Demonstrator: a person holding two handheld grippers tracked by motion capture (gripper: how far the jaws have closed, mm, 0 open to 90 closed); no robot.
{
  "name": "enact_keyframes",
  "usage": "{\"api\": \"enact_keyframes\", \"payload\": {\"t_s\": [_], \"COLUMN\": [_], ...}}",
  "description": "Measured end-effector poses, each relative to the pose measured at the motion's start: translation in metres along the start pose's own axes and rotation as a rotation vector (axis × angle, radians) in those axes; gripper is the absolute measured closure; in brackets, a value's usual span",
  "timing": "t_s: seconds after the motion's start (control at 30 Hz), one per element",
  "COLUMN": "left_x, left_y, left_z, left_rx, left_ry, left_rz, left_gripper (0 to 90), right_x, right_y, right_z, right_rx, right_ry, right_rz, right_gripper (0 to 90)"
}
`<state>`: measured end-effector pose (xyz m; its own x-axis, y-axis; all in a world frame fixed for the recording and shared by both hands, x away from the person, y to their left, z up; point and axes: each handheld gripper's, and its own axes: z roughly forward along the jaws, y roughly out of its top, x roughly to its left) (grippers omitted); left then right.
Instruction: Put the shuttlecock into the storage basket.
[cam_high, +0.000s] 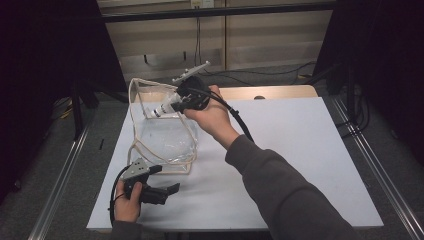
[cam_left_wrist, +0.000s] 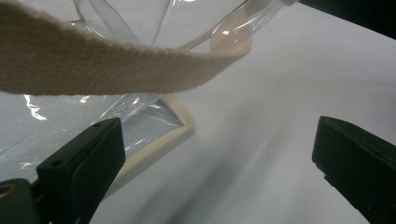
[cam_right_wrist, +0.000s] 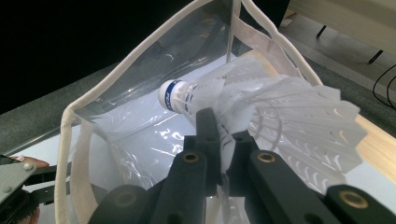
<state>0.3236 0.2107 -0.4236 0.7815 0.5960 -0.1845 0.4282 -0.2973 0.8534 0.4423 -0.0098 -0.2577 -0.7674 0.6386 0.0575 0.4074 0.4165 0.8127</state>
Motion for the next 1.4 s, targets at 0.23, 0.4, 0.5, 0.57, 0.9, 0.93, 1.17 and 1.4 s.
{"api": "enact_keyframes", "payload": {"t_s": [0.23, 0.4, 0.5, 0.57, 0.9, 0.93, 1.17, 1.4], "left_x": [0.0, 0.0, 0.0, 0.0, 0.001, 0.001, 0.001, 0.002], "left_y": [0.0, 0.0, 0.0, -0.001, -0.001, -0.001, -0.001, -0.002], "left_z": [0.0, 0.0, 0.001, 0.001, -0.001, -0.001, 0.0, -0.001], "left_rx": [-0.007, -0.003, -0.004, -0.006, 0.002, -0.005, 0.0, -0.003], "left_ry": [-0.004, -0.004, -0.006, -0.006, -0.007, -0.007, -0.006, -0.007], "left_rz": [-0.001, 0.0, 0.001, -0.001, 0.002, -0.003, -0.003, -0.008], "left_gripper": [2.8, 2.8, 2.8, 2.8, 2.8, 2.8, 2.8, 2.8], "right_x": [0.005, 0.007, 0.008, 0.009, 0.012, 0.012, 0.014, 0.017], "right_y": [0.001, 0.002, 0.002, 0.002, 0.003, 0.003, 0.003, 0.001], "right_z": [0.01, 0.016, 0.02, 0.023, 0.035, 0.037, 0.045, 0.055], "right_rx": [0.006, 0.012, 0.014, 0.015, 0.022, 0.024, 0.03, 0.038], "right_ry": [0.015, 0.01, 0.016, 0.011, 0.009, 0.01, 0.014, 0.016], "right_rz": [-0.004, -0.007, -0.005, -0.002, -0.011, -0.011, -0.015, -0.015], "right_gripper": [87.9, 87.9, 87.9, 87.9, 87.8, 87.9, 87.8, 87.7]}}
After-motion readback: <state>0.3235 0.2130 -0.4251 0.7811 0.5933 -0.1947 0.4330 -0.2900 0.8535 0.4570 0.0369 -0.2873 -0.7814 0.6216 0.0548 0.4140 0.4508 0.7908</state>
